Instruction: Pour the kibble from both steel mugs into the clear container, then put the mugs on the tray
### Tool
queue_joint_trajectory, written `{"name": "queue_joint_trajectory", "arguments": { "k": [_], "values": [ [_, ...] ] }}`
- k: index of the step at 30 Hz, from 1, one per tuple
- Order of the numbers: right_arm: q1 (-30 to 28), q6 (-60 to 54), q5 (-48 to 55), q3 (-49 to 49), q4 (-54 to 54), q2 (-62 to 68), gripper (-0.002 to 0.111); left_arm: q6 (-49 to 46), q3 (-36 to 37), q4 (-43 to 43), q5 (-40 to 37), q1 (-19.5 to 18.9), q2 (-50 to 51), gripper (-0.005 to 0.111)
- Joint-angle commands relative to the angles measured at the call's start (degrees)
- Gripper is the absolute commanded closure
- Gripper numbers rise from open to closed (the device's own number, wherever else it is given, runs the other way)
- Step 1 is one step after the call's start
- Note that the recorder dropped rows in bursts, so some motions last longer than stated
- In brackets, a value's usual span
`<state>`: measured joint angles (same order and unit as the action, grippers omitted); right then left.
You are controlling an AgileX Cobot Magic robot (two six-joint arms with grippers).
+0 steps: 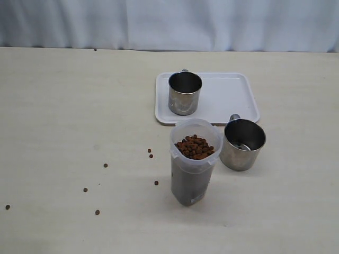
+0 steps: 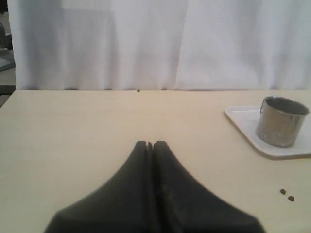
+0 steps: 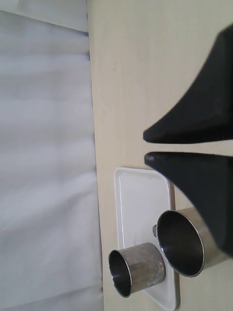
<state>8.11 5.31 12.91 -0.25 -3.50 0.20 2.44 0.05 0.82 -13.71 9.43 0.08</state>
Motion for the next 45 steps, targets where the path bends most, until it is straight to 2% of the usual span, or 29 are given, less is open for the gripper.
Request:
{"name": "queue_joint_trajectory", "arguments": {
  "k": [1, 3, 18, 25, 34, 38, 45],
  "values": [
    [-0.3, -0.1, 0.3, 0.2, -0.4, -0.2, 0.103, -3.3, -0.1, 0.0, -1.8, 0.4, -0.1, 0.107],
    [-0.3, -0.1, 0.3, 0.2, -0.4, -0.2, 0.103, -5.5, -0.1, 0.0, -1.0, 0.4, -0.1, 0.107],
    [-0.3, -0.1, 0.3, 0.2, -0.4, -0.2, 0.103, -5.6, -0.1, -0.5, -0.5, 0.2, -0.1, 0.107],
    [-0.3, -0.1, 0.3, 0.2, -0.4, -0.2, 0.103, -5.6, -0.1, -0.5, -0.5, -7.4, -0.1, 0.107],
    [-0.3, -0.1, 0.3, 0.2, -0.4, -0.2, 0.103, -5.6, -0.1, -0.5, -0.5, -8.2, -0.1, 0.107],
    [-0.3, -0.1, 0.3, 0.2, -0.4, -0.2, 0.103, -5.6, -0.1, -0.5, -0.5, -9.7, -0.1, 0.107],
    [-0.3, -0.1, 0.3, 0.2, -0.4, -0.2, 0.103, -5.6, -0.1, -0.5, -0.5, -9.7, -0.1, 0.107]
  ]
}}
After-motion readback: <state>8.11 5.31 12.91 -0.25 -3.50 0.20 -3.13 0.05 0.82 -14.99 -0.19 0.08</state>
